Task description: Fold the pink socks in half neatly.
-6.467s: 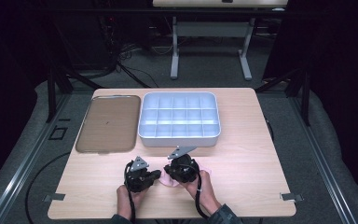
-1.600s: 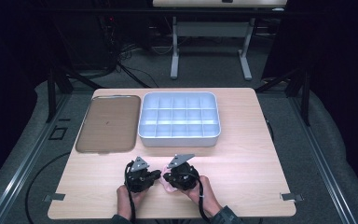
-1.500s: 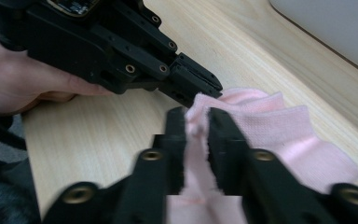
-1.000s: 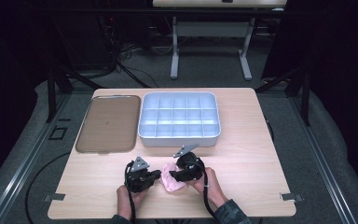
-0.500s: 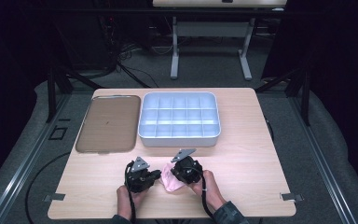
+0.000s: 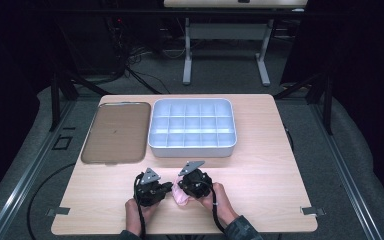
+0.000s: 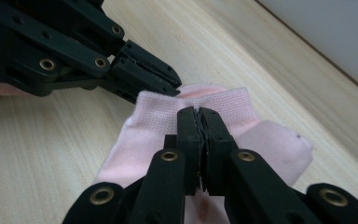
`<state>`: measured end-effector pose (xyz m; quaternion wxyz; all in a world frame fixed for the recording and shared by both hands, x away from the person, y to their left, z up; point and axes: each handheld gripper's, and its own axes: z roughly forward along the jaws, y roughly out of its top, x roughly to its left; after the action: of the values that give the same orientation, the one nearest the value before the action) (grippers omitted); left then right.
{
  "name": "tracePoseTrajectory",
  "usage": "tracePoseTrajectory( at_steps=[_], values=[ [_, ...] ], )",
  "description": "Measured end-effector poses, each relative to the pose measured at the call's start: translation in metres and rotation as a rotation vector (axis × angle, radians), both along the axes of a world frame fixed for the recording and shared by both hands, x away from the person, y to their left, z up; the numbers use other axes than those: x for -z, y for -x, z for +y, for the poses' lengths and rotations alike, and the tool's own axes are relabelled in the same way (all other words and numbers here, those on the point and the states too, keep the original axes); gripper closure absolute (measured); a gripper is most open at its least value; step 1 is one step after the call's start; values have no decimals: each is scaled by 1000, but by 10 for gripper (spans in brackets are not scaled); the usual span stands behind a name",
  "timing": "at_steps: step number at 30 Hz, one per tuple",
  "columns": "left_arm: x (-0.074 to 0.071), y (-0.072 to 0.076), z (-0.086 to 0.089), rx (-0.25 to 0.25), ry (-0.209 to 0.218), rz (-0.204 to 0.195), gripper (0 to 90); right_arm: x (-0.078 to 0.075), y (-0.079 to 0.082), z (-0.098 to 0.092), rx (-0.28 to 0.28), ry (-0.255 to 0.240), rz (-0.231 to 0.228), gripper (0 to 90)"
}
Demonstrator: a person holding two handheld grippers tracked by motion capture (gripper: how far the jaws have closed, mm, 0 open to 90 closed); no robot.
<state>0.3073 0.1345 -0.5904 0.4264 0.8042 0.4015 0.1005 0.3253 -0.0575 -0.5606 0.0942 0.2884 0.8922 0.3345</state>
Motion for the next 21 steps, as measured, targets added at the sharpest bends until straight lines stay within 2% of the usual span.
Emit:
tracePoseTrajectory(
  at_steps=[4,7,8,10,11,12,13,14,15,17,19,20,21],
  values=[
    [0,0,1,-3,-6,-2,842,2,0,-1,0,-9,10,861],
    [0,0,2,-16,10,4,806,3,-1,-1,1,-7,16,841],
    [0,0,2,-18,12,7,785,4,-1,-2,4,-4,10,748],
    [0,0,2,-19,13,7,783,2,0,-3,11,4,8,651],
    [0,0,2,-19,13,7,782,1,0,-4,10,-10,8,585],
    [0,0,2,-19,13,7,782,1,0,-4,10,-10,8,585],
    [0,0,2,-19,16,7,782,-3,4,-8,5,-40,-12,531],
    [0,0,2,-19,16,7,782,-3,4,-8,5,-40,-12,531],
    [0,0,2,-19,12,6,782,-9,7,-14,-4,-68,-24,490],
    [0,0,2,-19,12,6,782,-14,9,-22,3,-101,-40,489],
    [0,0,2,-19,13,6,782,-17,10,-27,15,-107,-43,487],
    [0,0,2,-19,11,4,782,-21,11,-39,55,-125,-50,485],
    [0,0,2,-21,8,4,783,-21,11,-43,69,-119,-49,486]
  ],
)
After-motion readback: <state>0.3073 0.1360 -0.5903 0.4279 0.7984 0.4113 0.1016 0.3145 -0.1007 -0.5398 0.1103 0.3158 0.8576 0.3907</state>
